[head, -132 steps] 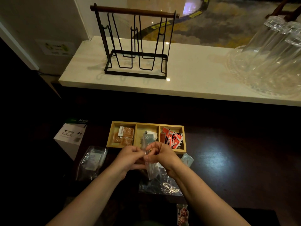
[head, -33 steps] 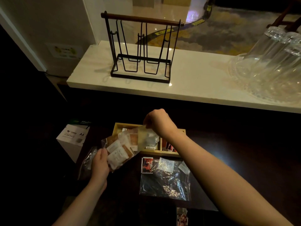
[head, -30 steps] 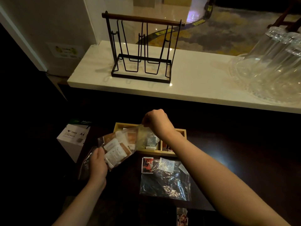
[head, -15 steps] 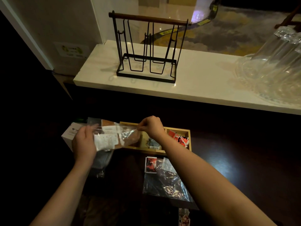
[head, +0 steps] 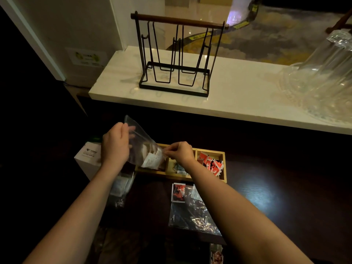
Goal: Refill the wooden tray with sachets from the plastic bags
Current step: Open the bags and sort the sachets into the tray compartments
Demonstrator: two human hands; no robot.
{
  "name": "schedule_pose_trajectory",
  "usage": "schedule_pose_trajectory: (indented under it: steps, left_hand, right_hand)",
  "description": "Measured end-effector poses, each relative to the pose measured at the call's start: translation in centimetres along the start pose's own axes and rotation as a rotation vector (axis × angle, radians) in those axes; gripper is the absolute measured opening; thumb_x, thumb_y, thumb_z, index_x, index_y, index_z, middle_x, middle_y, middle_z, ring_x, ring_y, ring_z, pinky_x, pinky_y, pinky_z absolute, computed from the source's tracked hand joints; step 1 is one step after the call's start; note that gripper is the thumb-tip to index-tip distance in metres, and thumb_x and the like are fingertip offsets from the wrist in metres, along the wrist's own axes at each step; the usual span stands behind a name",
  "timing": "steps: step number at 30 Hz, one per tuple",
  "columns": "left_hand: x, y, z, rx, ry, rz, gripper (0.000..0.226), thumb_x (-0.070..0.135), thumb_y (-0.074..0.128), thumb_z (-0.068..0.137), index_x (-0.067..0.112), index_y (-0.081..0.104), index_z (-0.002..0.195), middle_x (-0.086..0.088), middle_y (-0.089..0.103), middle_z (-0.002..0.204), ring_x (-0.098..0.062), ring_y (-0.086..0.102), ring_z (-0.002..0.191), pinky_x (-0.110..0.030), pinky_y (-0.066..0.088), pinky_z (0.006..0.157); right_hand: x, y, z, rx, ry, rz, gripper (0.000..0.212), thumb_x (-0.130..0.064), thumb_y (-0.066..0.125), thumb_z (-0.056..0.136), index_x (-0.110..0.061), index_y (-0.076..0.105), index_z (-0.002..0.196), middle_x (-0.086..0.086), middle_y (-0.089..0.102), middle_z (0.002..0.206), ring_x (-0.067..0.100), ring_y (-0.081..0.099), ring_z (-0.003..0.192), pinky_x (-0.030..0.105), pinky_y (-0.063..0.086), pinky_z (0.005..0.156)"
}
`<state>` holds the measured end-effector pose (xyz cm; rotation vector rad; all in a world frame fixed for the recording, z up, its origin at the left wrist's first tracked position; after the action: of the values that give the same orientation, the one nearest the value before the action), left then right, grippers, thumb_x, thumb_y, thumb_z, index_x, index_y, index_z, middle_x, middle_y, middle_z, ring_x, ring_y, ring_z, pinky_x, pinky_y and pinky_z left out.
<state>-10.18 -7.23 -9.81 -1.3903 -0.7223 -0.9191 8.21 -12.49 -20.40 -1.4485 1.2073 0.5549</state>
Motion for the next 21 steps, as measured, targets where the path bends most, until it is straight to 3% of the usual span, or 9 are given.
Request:
schedule_pose_trajectory:
  steps: [5, 7, 11, 16, 19, 21]
  left_hand:
    - [1.7, 0.6, 1.0, -0.084, 0.053, 0.059, 0.027, 0.024, 0.034, 0.1, 0.021, 0.054, 0.082, 0.0, 0.066, 0.108, -0.016, 0.066, 0.093, -0.034, 0.056, 0.063]
    - [2.0, 0.8, 1.4, -0.118, 0.058, 0.083, 0.028, 0.025, 0.035, 0.1, 0.02, 0.054, 0.08, 0.002, 0.065, 0.107, -0.014, 0.065, 0.091, -0.032, 0.055, 0.062]
    - [2.4, 0.9, 2.0, -0.116, 0.079, 0.133, 0.032, 0.027, 0.037, 0.099, 0.011, 0.055, 0.079, -0.003, 0.069, 0.107, -0.015, 0.067, 0.088, -0.04, 0.058, 0.066]
    - [2.6, 0.7, 2.3, -0.122, 0.102, 0.212, 0.033, 0.033, 0.038, 0.096, 0.02, 0.053, 0.069, -0.003, 0.071, 0.099, -0.016, 0.068, 0.082, -0.048, 0.059, 0.069]
    - [2.9, 0.4, 2.3, -0.103, 0.119, 0.219, 0.033, 0.035, 0.038, 0.096, 0.016, 0.057, 0.076, -0.002, 0.071, 0.1, -0.016, 0.068, 0.082, -0.046, 0.059, 0.068]
    - [2.8, 0.3, 2.4, -0.08, 0.108, 0.226, 0.032, 0.033, 0.037, 0.097, 0.02, 0.055, 0.073, -0.001, 0.071, 0.103, -0.015, 0.068, 0.083, -0.043, 0.059, 0.068]
  right_hand:
    - [-0.3, 0.0, 0.0, 0.013, 0.039, 0.114, 0.005, -0.007, 0.069, 0.082, -0.012, 0.069, 0.082, 0.008, 0.071, 0.093, 0.021, 0.068, 0.088, 0.034, 0.059, 0.08]
    - [-0.3, -0.1, 0.1, 0.006, 0.05, 0.129, 0.013, -0.006, 0.069, 0.082, -0.017, 0.065, 0.076, 0.003, 0.068, 0.088, 0.02, 0.068, 0.086, 0.032, 0.059, 0.078]
    - [-0.4, 0.0, 0.3, 0.003, 0.063, 0.106, 0.02, -0.004, 0.07, 0.08, -0.018, 0.06, 0.071, 0.003, 0.066, 0.083, 0.018, 0.068, 0.081, 0.03, 0.059, 0.076]
    - [-0.4, 0.0, 0.5, 0.029, 0.063, 0.073, 0.024, -0.003, 0.069, 0.08, -0.02, 0.057, 0.068, 0.007, 0.068, 0.086, 0.018, 0.067, 0.081, 0.033, 0.059, 0.079]
    - [-0.7, 0.3, 0.6, 0.029, 0.049, 0.123, 0.022, -0.005, 0.067, 0.082, -0.019, 0.056, 0.069, -0.001, 0.064, 0.077, 0.011, 0.064, 0.073, 0.027, 0.058, 0.074]
    - [-0.9, 0.6, 0.9, 0.004, 0.048, 0.115, 0.023, -0.002, 0.065, 0.083, -0.018, 0.056, 0.07, 0.002, 0.064, 0.08, 0.016, 0.066, 0.077, 0.027, 0.058, 0.073]
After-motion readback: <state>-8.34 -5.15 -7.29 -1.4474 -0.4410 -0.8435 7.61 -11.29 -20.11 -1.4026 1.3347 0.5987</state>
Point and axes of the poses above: each hand's wrist, its own z-axis towards the middle knuckle, its own y-axis out of the palm, x = y × z, the point moved 3 cm from there along z, towards the middle knuckle
